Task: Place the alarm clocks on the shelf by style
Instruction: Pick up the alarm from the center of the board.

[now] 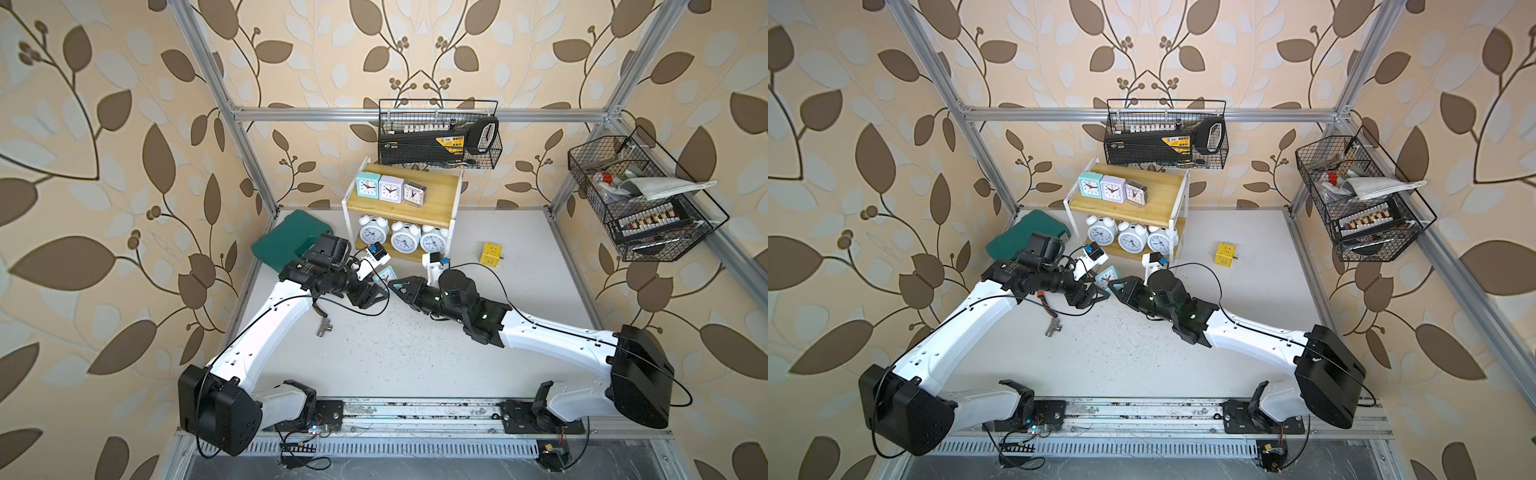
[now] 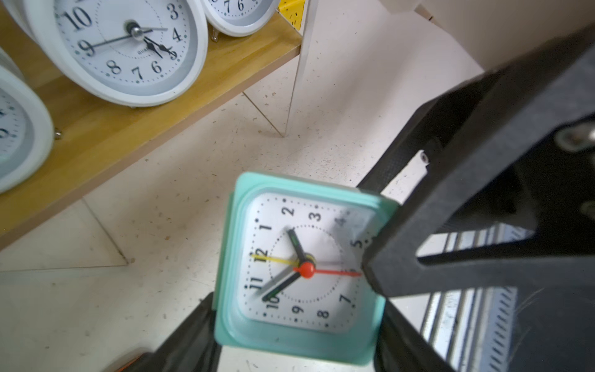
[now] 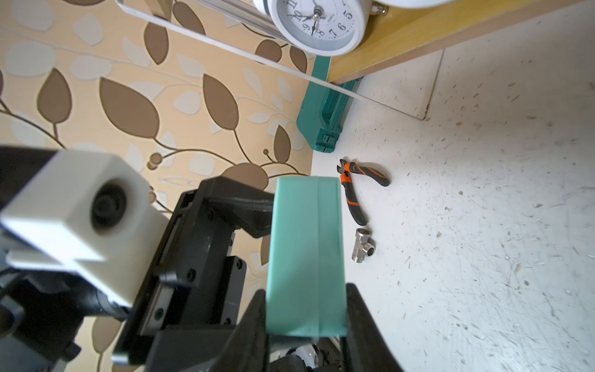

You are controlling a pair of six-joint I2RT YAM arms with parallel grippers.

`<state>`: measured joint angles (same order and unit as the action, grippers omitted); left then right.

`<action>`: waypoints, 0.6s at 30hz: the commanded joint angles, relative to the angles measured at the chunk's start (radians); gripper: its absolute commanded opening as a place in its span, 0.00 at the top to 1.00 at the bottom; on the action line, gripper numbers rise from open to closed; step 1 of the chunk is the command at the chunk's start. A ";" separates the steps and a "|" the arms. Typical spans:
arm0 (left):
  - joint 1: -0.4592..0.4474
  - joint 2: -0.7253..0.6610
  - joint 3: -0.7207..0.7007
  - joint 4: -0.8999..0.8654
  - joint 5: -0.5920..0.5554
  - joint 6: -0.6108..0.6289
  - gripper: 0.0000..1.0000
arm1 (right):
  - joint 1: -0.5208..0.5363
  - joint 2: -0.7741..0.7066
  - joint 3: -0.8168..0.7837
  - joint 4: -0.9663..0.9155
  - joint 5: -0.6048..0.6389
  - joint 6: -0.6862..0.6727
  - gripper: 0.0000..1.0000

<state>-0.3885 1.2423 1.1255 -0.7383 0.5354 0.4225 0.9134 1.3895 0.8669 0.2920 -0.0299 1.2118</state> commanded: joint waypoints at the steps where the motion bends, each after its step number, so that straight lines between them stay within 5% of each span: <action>1: -0.004 0.007 0.043 -0.009 0.090 0.014 0.19 | -0.011 -0.072 -0.060 0.020 0.004 -0.189 0.79; 4: -0.004 0.015 0.052 -0.037 0.131 0.031 0.17 | -0.059 -0.156 -0.112 -0.010 -0.037 -0.324 0.81; 11: 0.006 0.063 0.091 -0.098 0.291 0.072 0.15 | -0.199 -0.306 -0.121 -0.195 -0.367 -0.675 0.80; 18: 0.022 0.167 0.165 -0.198 0.556 0.123 0.14 | -0.261 -0.332 -0.070 -0.350 -0.580 -0.832 0.79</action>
<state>-0.3786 1.3895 1.2453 -0.8673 0.9176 0.4927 0.6689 1.0634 0.7521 0.0219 -0.4656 0.4965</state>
